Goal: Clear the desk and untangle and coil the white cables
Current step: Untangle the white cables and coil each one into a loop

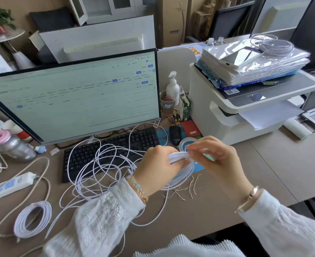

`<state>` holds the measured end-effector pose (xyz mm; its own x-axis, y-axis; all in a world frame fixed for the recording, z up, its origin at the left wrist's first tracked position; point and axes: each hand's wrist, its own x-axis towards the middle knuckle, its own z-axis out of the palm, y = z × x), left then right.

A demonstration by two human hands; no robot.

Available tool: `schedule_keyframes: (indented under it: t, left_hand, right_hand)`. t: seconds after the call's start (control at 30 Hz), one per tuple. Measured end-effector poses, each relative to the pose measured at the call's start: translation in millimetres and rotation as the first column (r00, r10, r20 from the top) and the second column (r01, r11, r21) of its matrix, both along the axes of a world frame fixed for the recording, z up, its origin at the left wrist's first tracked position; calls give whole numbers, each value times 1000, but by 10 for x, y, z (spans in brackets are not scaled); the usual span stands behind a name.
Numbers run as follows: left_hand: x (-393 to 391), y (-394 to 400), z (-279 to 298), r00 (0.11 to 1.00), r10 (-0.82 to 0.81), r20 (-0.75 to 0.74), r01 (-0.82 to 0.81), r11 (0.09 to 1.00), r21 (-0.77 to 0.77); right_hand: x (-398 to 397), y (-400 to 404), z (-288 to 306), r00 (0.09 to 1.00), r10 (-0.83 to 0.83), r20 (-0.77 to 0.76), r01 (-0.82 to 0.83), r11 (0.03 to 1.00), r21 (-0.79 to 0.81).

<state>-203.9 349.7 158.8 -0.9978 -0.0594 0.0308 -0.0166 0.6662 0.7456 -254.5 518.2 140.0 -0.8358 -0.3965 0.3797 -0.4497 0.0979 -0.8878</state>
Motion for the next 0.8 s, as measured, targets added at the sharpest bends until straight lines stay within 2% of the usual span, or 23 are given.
schedule_keyframes:
  t: [0.17,0.4,0.63,0.8]
  left_hand:
    - [35,-11,10,998,-24,54,18,995,99]
    - [90,-39,19,997,-43,59,32,983,180]
    - [118,-78,74,993,-67,96,18,900,435]
    - [187,-160,134,975,-80,208,-67,783,618]
  right_hand:
    - [-3,18,-4,995,90,-41,-89,996,22]
    - [-14,50,-15,970,215,109,-222,974,55]
    - [77,-44,-67,958,259,-126,-204,919,338]
    - [103,-203,28,940,274,-206,-155,876,456]
